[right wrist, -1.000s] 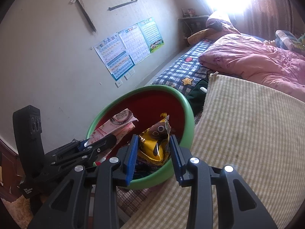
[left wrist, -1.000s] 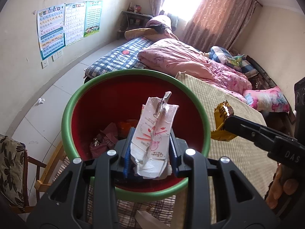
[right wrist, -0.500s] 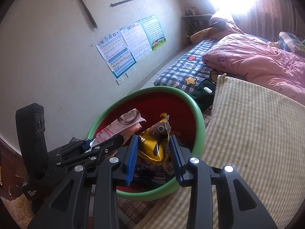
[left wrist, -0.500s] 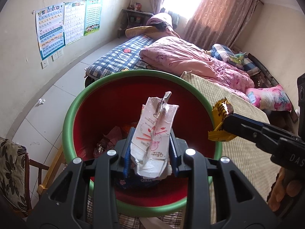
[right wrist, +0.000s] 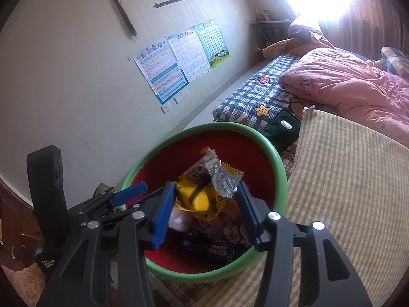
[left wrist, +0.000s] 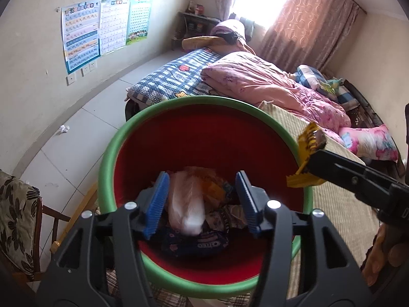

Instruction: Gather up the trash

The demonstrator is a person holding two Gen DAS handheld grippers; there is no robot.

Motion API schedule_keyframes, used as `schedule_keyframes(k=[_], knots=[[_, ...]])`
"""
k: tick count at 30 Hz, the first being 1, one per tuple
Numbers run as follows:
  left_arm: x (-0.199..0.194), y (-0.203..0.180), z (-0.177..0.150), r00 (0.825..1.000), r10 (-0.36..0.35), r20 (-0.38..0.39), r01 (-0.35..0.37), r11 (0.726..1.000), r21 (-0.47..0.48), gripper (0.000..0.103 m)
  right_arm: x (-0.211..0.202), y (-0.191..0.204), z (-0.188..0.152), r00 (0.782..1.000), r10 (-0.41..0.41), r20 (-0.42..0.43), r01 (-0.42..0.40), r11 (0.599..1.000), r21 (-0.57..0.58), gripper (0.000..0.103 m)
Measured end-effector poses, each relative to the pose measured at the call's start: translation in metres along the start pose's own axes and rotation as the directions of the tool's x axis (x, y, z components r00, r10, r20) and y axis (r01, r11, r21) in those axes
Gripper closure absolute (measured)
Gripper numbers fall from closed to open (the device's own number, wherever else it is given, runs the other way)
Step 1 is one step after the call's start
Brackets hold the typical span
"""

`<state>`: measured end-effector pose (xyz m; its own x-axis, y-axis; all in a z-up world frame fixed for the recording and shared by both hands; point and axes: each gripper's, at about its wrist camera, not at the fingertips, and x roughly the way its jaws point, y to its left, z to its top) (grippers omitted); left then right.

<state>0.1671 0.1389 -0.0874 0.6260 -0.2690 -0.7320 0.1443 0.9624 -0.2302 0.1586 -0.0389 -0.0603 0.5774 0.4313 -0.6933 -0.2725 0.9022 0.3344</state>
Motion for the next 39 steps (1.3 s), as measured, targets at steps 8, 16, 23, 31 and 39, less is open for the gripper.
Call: schedule_keyframes(k=[8,16,23,31,39], knots=[[-0.017,-0.014,-0.008,0.998,0.038,0.058,-0.037,0.999,-0.009,0.04,-0.028,-0.012,-0.008,0.998,0.023,0.063,-0.023,1.0,-0.001,0.025],[-0.06,-0.064,-0.025,0.969,0.072,0.236,-0.077,0.997,0.011,0.014,-0.091,-0.033,-0.032,0.982,0.048,0.181,-0.047,0.999,-0.008,0.015],[-0.088,-0.12,-0.043,0.931,0.098,0.353,-0.115,0.993,0.027,0.005,-0.163,-0.052,-0.057,0.934,0.041,0.356,-0.013,0.997,-0.08,0.006],[-0.113,-0.172,-0.063,0.833,0.226,0.505,-0.272,0.962,0.018,0.005,-0.209,-0.075,-0.083,0.843,-0.133,0.521,0.208,0.974,-0.088,0.006],[-0.108,-0.192,-0.069,0.844,0.302,0.443,-0.338,0.941,0.002,0.005,-0.211,-0.105,-0.089,0.898,-0.108,0.426,0.146,0.988,-0.058,0.006]])
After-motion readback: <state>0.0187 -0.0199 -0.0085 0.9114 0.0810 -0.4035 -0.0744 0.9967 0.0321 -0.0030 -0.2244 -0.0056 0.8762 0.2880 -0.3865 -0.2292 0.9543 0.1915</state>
